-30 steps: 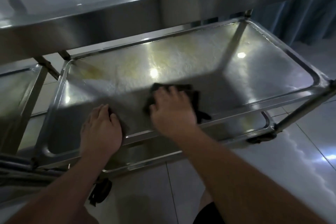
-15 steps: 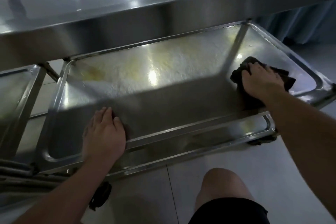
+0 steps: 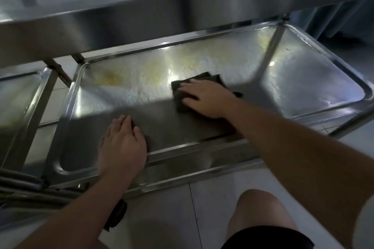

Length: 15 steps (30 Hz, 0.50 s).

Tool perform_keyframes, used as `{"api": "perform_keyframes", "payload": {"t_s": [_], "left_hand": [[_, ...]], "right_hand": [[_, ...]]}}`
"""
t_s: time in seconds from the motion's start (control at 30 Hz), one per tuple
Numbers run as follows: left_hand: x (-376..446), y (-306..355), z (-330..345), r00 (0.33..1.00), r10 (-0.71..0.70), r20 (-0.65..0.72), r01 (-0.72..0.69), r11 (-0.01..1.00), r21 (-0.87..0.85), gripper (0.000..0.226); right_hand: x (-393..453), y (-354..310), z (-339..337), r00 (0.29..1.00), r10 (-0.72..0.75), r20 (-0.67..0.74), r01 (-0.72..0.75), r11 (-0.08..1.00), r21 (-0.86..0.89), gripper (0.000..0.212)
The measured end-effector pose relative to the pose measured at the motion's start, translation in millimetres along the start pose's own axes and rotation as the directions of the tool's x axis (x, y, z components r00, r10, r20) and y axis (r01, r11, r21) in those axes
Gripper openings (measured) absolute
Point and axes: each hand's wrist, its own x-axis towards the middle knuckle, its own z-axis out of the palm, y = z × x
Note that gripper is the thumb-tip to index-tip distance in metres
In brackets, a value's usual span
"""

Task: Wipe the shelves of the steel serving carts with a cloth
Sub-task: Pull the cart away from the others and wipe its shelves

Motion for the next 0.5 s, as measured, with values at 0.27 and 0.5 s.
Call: {"api": "perform_keyframes", "payload": {"t_s": [0.27, 0.5], "left_hand": [[-1, 2, 0, 1.000, 0.008, 0.007, -0.008, 1.000, 0.002, 0.059], [1, 1, -6, 0.999, -0.032, -0.031, 0.025, 0.981, -0.194, 0.055]], "right_hand": [[-76, 152, -36, 0.590, 0.776, -0.225, -0.754, 0.629, 0.191, 0.054], [27, -58, 19, 0.786, 0.556, -0.269, -0.548, 0.829, 0.111, 0.046]]}}
